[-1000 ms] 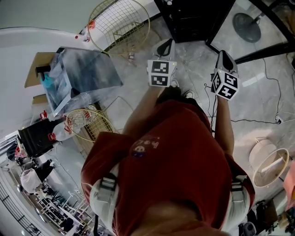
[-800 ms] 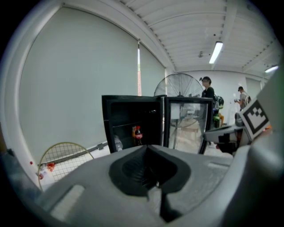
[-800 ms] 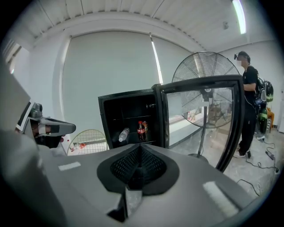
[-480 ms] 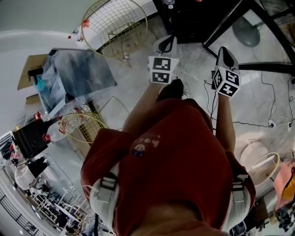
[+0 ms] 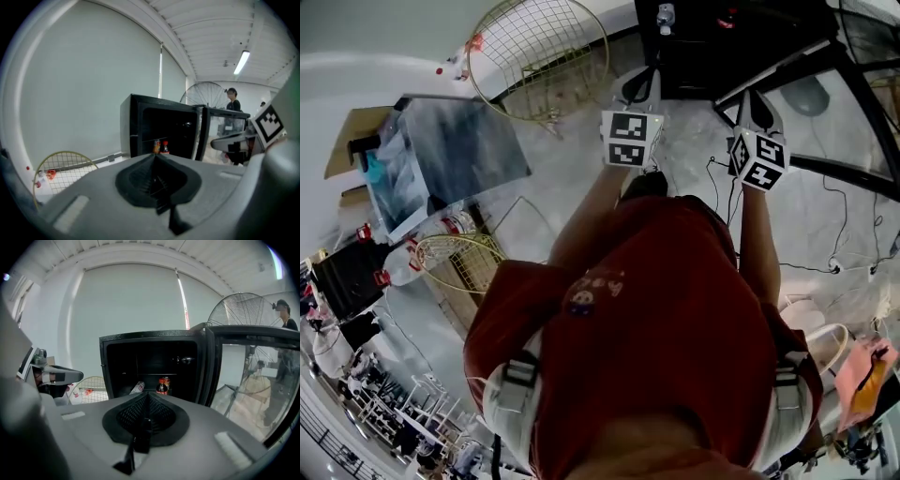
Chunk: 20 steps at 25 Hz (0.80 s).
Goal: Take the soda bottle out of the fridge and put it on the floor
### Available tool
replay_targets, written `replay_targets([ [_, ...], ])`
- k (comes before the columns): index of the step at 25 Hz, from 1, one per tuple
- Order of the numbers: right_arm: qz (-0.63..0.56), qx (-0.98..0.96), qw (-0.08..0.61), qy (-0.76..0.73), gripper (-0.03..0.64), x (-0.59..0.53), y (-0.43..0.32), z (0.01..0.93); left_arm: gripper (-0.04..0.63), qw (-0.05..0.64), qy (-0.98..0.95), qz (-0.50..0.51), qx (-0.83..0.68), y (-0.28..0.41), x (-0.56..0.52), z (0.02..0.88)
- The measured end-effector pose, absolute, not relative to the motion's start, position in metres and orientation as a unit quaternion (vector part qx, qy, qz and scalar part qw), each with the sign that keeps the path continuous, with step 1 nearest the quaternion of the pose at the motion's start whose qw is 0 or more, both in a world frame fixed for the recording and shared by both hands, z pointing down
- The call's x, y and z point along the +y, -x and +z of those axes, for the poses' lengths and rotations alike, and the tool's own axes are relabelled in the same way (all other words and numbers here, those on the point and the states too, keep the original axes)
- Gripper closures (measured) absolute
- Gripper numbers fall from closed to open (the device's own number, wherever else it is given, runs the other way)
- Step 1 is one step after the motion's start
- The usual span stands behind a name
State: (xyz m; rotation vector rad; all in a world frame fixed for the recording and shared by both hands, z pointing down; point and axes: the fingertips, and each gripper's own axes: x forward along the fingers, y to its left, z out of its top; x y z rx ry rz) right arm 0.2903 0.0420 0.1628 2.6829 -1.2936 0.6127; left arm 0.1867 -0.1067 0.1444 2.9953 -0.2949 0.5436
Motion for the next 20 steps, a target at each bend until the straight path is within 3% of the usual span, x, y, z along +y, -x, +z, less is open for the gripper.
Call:
replay_targets([
  [12,0.206,-0.469,0.056,-0.857,0.615,0.016,-0.346,0.174,0.597,0.085,-0.977,0.143,-0.132,-0.220,-0.118,0.146],
  [20,0.203,-0.518,0.060,-0.828,0.615,0.013,-0.378,0.187,0.597,0.061,-0.967,0.170,-0.180,-0.248,-0.099,0.161],
])
